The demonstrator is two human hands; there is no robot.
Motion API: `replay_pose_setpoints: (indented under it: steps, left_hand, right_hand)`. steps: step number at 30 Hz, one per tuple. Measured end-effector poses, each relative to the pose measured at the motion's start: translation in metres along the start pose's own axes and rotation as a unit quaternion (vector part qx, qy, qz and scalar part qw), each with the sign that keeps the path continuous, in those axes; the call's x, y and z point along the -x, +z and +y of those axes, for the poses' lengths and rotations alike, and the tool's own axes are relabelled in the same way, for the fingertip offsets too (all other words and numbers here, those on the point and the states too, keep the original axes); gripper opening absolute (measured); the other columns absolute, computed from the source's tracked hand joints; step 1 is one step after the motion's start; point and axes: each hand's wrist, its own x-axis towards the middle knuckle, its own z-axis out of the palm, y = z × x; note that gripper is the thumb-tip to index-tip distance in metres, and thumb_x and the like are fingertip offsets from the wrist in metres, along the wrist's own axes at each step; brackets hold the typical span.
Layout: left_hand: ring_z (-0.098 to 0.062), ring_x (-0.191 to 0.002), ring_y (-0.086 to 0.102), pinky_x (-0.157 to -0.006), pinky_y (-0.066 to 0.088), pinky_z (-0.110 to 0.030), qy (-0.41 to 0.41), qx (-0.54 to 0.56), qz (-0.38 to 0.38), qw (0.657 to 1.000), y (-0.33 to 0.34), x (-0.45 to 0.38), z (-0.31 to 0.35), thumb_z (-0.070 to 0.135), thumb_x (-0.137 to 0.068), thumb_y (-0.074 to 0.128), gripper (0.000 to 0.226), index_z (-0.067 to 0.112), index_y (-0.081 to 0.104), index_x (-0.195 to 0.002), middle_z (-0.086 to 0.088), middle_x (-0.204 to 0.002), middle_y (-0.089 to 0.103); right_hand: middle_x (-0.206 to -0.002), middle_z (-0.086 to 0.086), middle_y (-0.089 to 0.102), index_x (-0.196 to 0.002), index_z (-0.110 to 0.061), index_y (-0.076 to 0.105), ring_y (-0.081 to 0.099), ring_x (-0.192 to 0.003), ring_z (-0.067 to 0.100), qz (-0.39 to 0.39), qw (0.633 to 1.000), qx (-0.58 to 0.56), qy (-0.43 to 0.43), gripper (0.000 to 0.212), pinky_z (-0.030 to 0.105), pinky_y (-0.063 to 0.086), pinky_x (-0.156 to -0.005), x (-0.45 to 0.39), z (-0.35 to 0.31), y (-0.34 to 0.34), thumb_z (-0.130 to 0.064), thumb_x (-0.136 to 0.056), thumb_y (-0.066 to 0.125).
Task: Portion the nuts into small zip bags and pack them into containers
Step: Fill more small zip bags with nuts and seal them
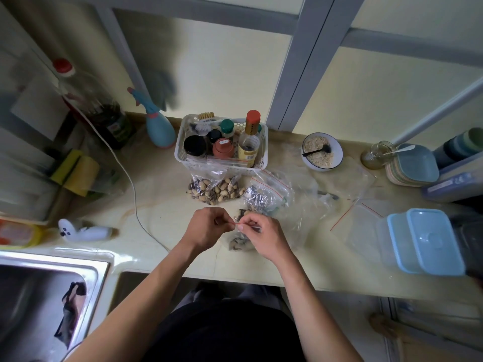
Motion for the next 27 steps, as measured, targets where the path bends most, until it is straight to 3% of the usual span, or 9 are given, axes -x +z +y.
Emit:
replay_pose_setpoints:
  steps: [8, 15, 19, 24, 27]
  left_hand:
    - [-0.002, -0.059, 0.052, -0.058, 0.043, -0.019, -0.028, 0.042, -0.014, 0.999, -0.01, -0.001, -0.003, 0.027, -0.084, 0.08, 0.008, 0.025, 0.075, -0.079, 0.006, -0.073, 0.071]
    - [0.0, -0.052, 0.051, -0.054, 0.039, -0.013, -0.045, 0.029, 0.014, 0.998, -0.008, 0.003, -0.002, 0.023, -0.085, 0.078, 0.008, 0.021, 0.074, -0.078, 0.01, -0.062, 0.064]
    - [0.002, -0.056, 0.054, -0.056, 0.04, -0.011, -0.036, 0.009, 0.026, 0.999, -0.006, 0.005, 0.0, 0.018, -0.082, 0.081, 0.008, 0.02, 0.075, -0.076, 0.009, -0.063, 0.067]
    - [0.007, -0.056, 0.058, -0.055, 0.039, -0.007, -0.051, 0.004, 0.028, 0.998, -0.004, 0.006, 0.0, 0.017, -0.078, 0.084, 0.01, 0.021, 0.077, -0.074, 0.015, -0.06, 0.068]
    - [0.001, -0.055, 0.055, -0.055, 0.038, -0.012, -0.044, -0.03, 0.031, 0.998, -0.003, 0.006, 0.003, 0.021, -0.082, 0.08, 0.008, 0.022, 0.076, -0.076, 0.013, -0.059, 0.064]
  right_hand:
    - [-0.075, -0.02, 0.064, -0.084, -0.024, 0.061, 0.057, -0.071, 0.0, 0.004, 0.999, 0.005, 0.046, 0.014, 0.023, 0.044, -0.068, -0.004, 0.005, -0.001, -0.016, -0.095, 0.062]
    - [-0.092, -0.008, 0.074, -0.091, -0.023, 0.066, 0.069, -0.089, 0.004, 0.011, 0.998, -0.036, 0.053, 0.01, 0.018, 0.051, -0.077, -0.002, 0.001, 0.006, -0.027, -0.089, 0.075]
    - [-0.085, -0.007, 0.074, -0.084, -0.019, 0.07, 0.071, -0.082, 0.004, 0.032, 0.999, -0.029, 0.032, 0.012, 0.015, 0.049, -0.072, -0.001, 0.002, 0.014, -0.026, -0.089, 0.078]
    - [-0.079, -0.007, 0.071, -0.082, -0.014, 0.067, 0.069, -0.077, 0.006, 0.032, 0.999, -0.014, 0.0, 0.013, 0.024, 0.05, -0.07, 0.0, 0.005, 0.018, -0.021, -0.09, 0.075]
    - [-0.076, -0.008, 0.068, -0.081, -0.017, 0.064, 0.068, -0.073, 0.006, 0.041, 0.999, 0.0, -0.003, 0.014, 0.024, 0.048, -0.067, 0.0, 0.006, 0.02, -0.021, -0.091, 0.073]
